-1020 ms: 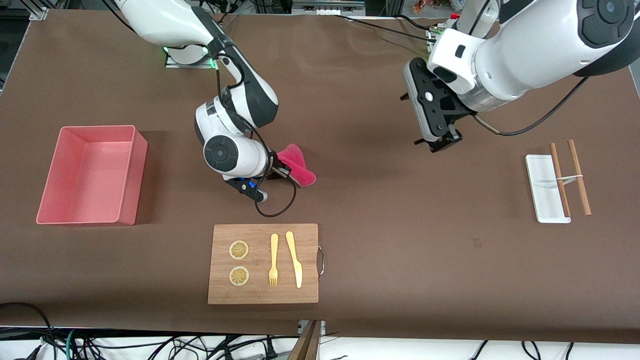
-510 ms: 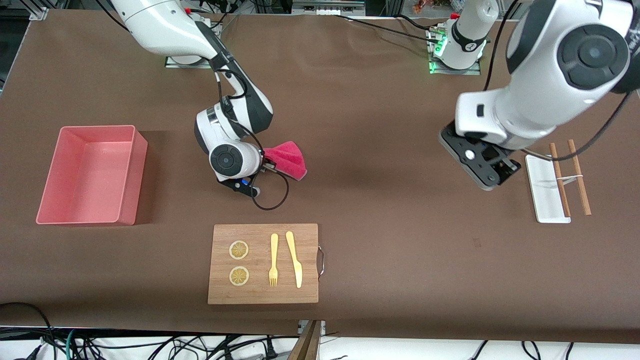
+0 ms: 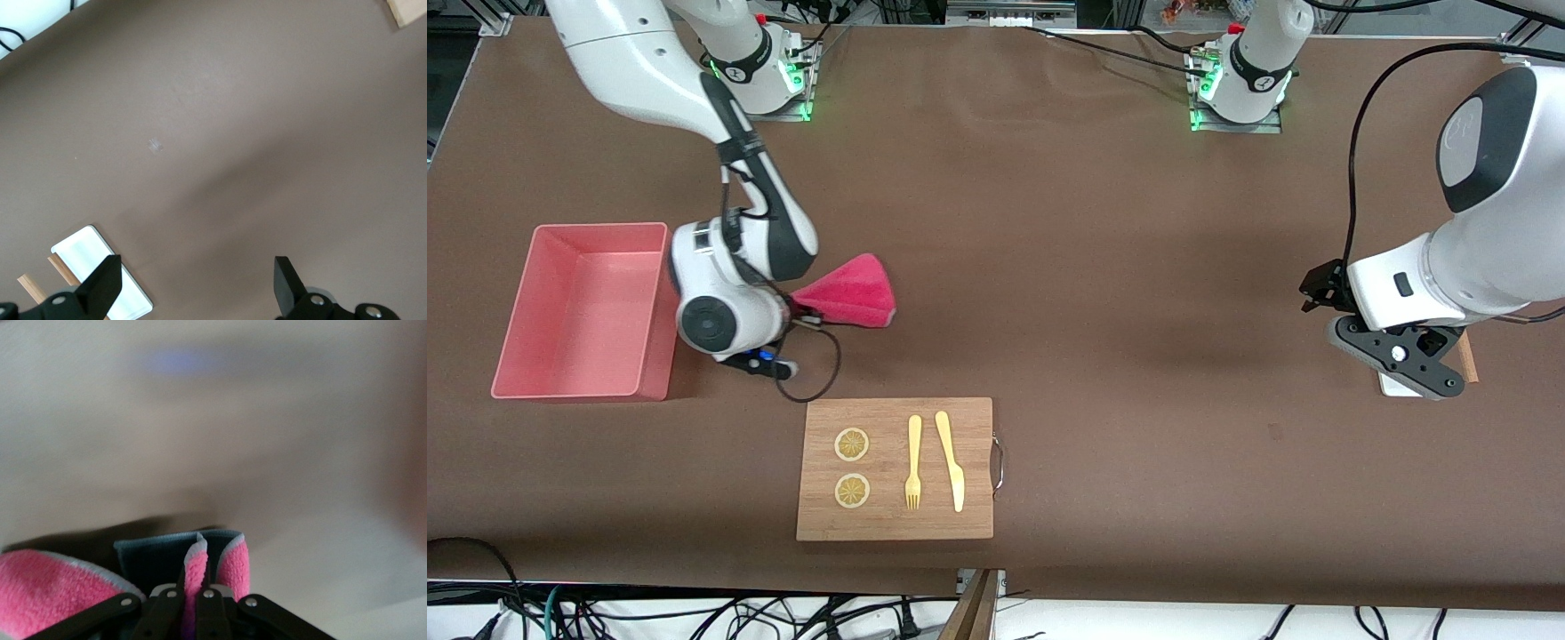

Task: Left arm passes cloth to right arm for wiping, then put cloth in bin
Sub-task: 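Wipe the cloth along the table with the right gripper while the left gripper retracts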

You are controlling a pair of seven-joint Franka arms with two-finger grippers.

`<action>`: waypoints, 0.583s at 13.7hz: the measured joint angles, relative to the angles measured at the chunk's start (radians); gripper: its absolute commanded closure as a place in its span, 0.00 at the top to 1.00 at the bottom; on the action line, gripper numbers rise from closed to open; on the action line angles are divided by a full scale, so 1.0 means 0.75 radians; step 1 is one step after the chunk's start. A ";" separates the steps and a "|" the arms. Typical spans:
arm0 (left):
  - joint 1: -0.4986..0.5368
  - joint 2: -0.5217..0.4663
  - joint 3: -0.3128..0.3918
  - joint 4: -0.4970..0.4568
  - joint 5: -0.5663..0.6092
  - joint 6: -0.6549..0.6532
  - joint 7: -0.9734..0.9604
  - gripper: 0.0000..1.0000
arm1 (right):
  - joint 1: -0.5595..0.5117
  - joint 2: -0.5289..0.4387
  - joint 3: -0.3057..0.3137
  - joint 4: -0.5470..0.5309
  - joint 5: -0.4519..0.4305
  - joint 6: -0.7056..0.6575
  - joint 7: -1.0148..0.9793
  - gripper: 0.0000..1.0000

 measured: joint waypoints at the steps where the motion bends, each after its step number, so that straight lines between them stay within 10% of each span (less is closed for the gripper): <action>1: 0.000 -0.002 -0.001 0.027 0.000 0.010 -0.020 1.00 | -0.011 -0.003 -0.046 -0.002 -0.007 0.000 -0.092 0.00; 8: 0.037 -0.010 0.062 0.130 0.075 0.095 -0.097 1.00 | -0.069 -0.012 -0.117 0.004 -0.307 0.014 -0.320 0.00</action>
